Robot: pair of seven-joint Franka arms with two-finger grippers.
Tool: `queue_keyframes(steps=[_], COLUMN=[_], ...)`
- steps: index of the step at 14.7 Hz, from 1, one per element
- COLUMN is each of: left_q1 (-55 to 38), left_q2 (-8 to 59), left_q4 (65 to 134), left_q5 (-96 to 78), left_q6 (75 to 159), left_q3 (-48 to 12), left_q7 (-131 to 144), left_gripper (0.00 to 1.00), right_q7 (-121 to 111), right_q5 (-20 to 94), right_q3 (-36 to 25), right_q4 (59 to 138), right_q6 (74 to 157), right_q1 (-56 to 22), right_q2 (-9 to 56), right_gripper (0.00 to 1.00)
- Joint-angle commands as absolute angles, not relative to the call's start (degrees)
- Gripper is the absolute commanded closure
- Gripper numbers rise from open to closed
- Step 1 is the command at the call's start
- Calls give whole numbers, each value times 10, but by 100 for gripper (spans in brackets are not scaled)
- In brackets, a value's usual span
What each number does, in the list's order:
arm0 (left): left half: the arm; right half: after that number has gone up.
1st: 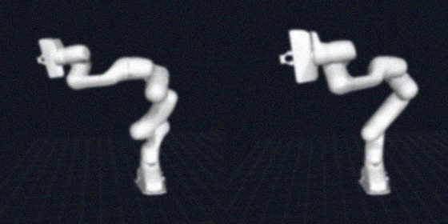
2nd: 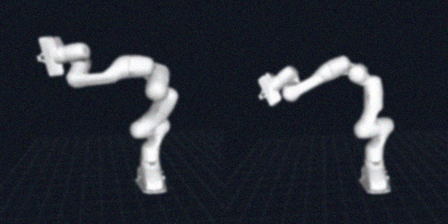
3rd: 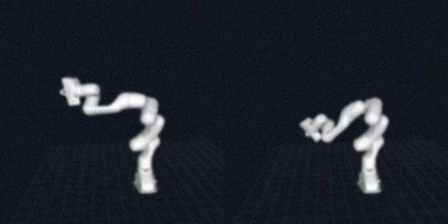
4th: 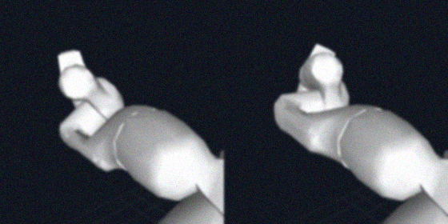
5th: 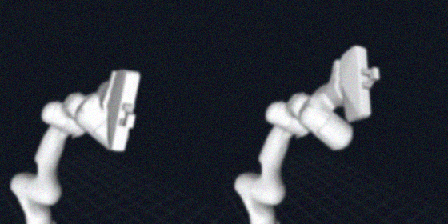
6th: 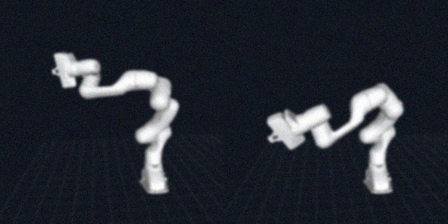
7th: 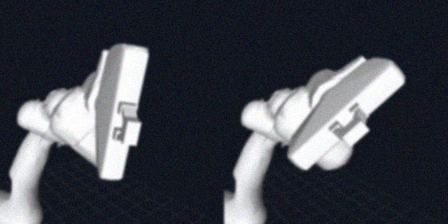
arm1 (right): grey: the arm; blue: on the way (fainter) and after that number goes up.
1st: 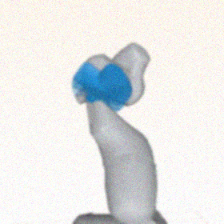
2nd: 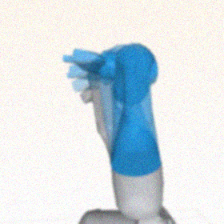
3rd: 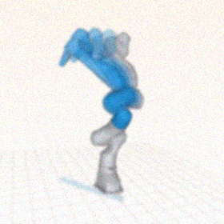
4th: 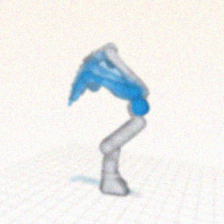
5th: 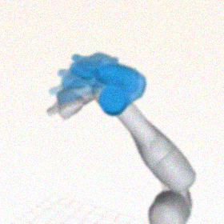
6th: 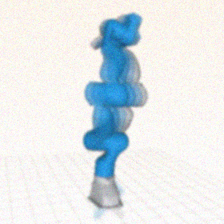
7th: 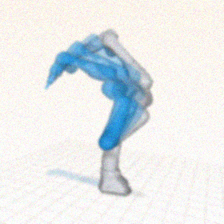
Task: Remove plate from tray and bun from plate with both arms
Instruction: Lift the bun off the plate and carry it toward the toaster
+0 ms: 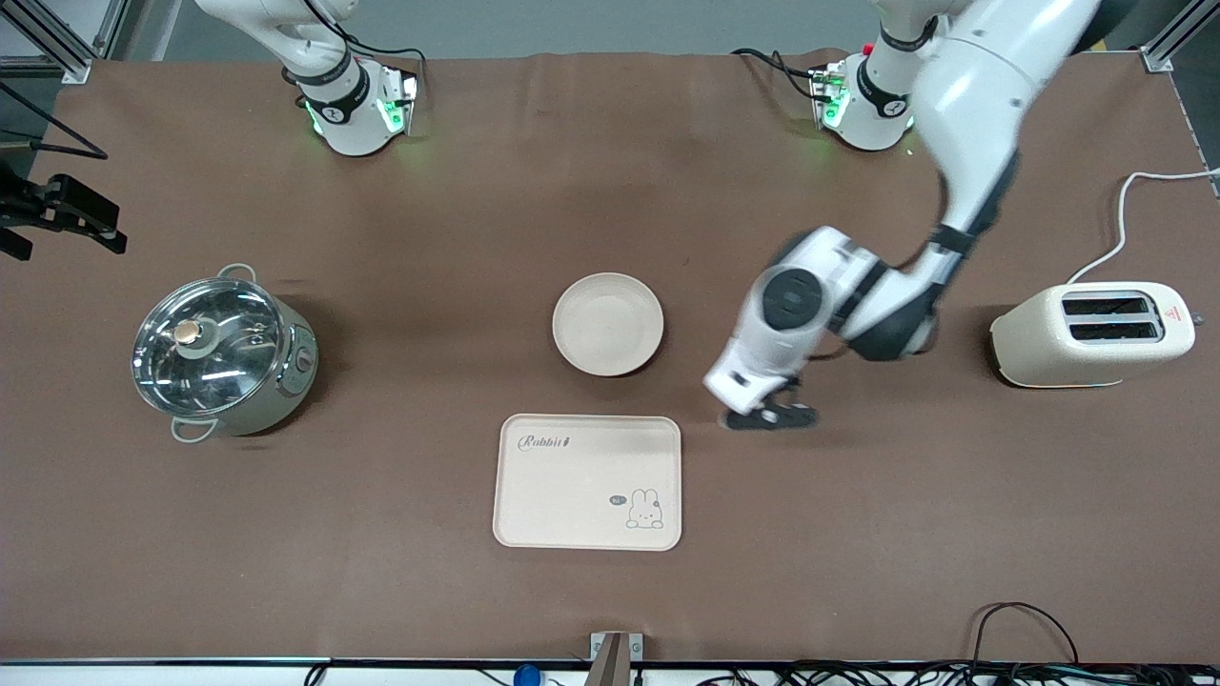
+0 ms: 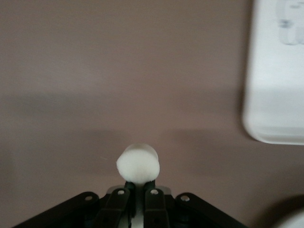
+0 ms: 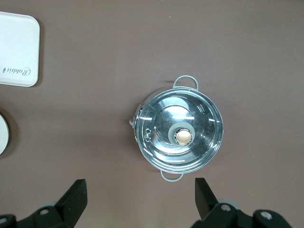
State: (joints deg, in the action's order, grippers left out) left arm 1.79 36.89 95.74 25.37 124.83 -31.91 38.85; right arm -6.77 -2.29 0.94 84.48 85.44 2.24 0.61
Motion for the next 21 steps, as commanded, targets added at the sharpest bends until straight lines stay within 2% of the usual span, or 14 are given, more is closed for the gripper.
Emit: queue_keyframes(steps=[1,2,3,4,5,6,7,15,21], left_q1=[122,151,166,178,190,197,202,206,205], left_q2=[349,350,350,354,359,366,366,325,333], left_q4=[1043,1076,1106,1129,1140,1142,1141,1120,1107], left_q5=[250,251,252,268,298,320,324,324,324], left_q6=[1307,1347,1382,1413,1432,1436,1436,1419,1418], left_q3=[-371,-380,-381,-381,-381,-381,-381,-390,-395], left_q7=[329,326,324,318,318,318,318,322,318], left_gripper=[99,97,88,72,54,32,0,0,0], right_q7=[-63,-64,-65,-65,-65,-65,-65,-65,-65], right_q5=[-28,-28,-28,-28,-28,-28,-28,-22,-22], right_q3=[9,9,9,9,9,9,9,9,10], right_q4=[839,838,838,838,838,838,838,838,838], right_q6=[852,852,853,853,853,853,853,852,846], right_q1=[23,24,24,22,20,18,18,18,19], right_q2=[10,10,10,10,10,10,10,9,6], right_gripper=[0,0,0,0,0,0,0,0,0])
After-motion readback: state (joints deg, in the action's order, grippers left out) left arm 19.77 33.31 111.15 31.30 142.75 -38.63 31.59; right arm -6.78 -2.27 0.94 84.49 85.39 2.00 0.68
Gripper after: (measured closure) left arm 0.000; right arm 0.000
